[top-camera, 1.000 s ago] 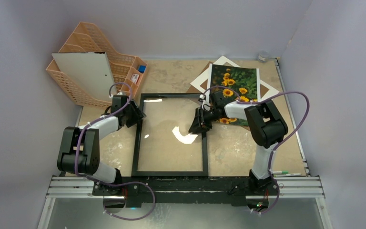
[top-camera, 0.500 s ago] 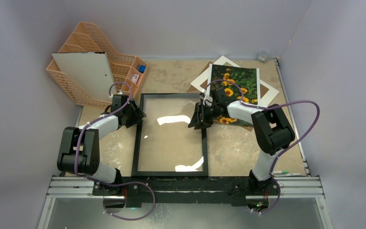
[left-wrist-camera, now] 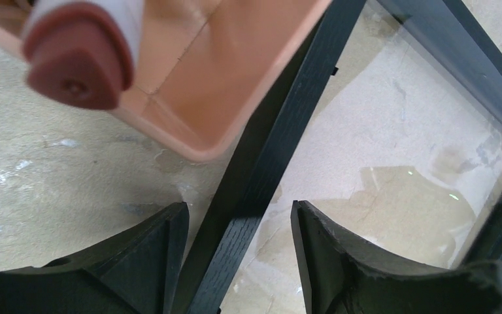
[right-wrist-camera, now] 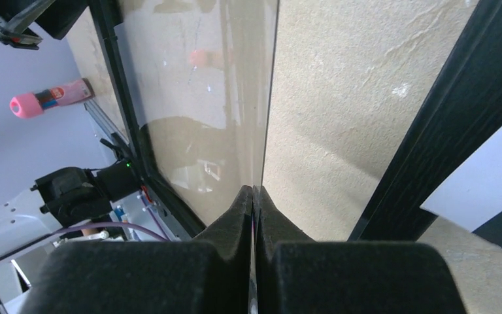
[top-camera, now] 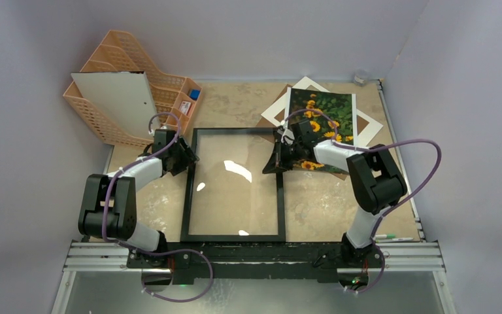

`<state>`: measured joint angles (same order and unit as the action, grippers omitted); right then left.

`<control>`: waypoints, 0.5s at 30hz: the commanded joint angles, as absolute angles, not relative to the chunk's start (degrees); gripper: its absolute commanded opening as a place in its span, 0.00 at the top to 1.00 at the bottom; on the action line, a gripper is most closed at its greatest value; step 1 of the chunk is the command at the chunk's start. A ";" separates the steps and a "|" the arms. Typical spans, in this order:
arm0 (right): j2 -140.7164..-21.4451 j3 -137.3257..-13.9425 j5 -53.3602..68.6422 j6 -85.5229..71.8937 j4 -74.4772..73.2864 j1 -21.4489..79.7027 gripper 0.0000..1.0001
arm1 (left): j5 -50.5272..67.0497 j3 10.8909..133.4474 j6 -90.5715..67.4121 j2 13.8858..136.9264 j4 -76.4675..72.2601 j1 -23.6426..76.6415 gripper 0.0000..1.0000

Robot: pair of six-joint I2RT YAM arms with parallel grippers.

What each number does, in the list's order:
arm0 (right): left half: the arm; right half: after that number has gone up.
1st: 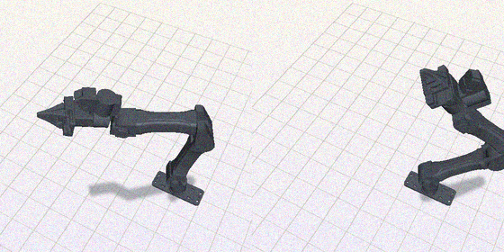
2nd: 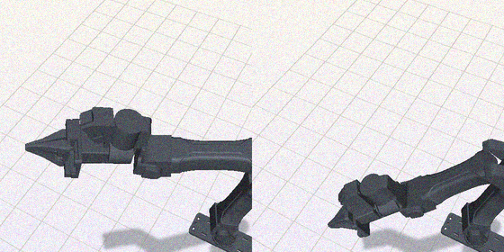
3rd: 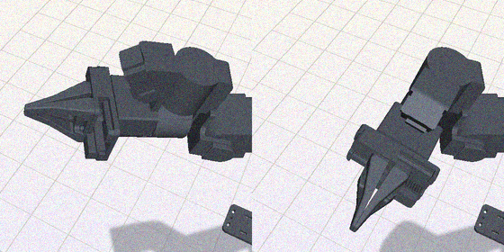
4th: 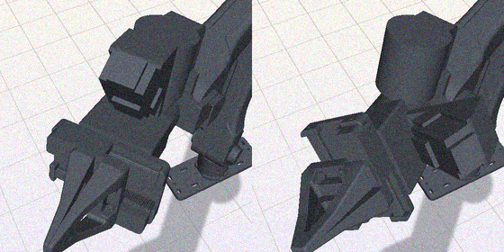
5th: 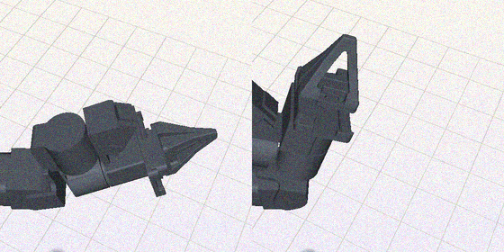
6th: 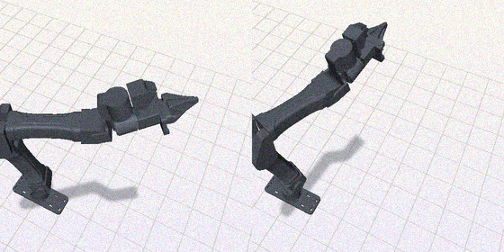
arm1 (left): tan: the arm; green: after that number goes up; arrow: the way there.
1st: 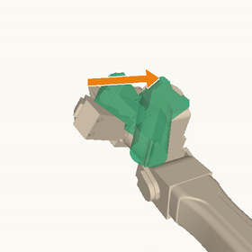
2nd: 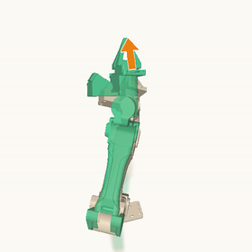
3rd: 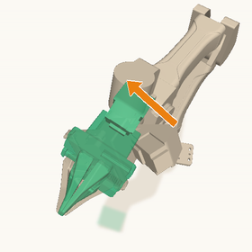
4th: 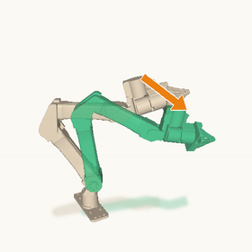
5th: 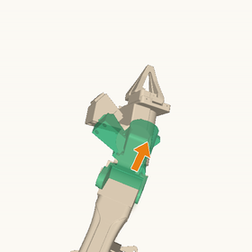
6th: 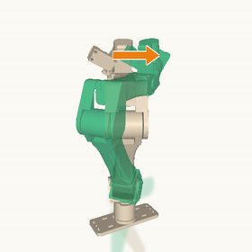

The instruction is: Put the photo into the frame

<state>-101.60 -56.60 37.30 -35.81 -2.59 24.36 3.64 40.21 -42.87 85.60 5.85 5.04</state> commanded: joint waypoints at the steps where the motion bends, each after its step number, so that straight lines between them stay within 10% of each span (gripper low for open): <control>1: -104.32 -60.00 39.82 -35.16 -5.84 24.17 1.00 | 0.15 42.39 -43.67 85.86 7.93 5.35 0.39; 15: -105.12 -65.31 43.36 -28.56 -17.75 22.75 1.00 | 0.78 42.07 -43.43 84.19 7.70 5.28 0.44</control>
